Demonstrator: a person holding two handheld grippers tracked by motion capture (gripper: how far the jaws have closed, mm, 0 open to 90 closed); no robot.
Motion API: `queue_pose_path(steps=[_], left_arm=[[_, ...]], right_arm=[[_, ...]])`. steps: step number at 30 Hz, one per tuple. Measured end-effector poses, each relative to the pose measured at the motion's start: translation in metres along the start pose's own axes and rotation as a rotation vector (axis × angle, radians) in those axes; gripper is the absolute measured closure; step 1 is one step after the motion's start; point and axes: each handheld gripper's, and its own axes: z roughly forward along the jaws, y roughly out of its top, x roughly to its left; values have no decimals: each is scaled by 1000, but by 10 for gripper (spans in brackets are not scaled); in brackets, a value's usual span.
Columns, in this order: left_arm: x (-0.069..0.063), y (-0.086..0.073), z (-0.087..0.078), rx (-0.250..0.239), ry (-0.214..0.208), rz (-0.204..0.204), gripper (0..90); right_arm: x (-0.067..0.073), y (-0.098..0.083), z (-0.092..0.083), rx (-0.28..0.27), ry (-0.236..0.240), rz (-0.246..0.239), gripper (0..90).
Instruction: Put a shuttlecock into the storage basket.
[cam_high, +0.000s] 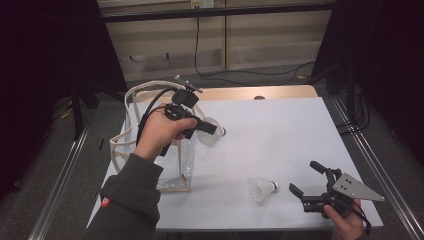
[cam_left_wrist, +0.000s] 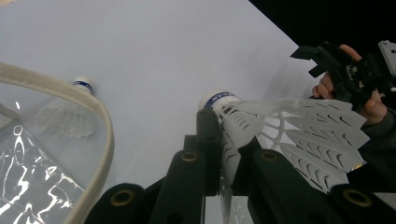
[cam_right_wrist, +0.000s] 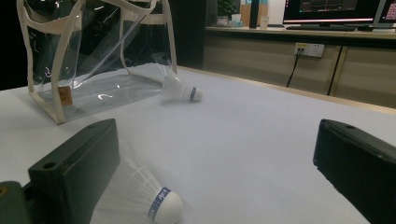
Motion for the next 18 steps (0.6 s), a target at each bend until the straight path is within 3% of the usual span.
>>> queue_pose_path(steps=[18], left_arm=[[10,4,-5,-6,22,-34,868]], right_arm=[[0,0,0,-1,-1,1,3]])
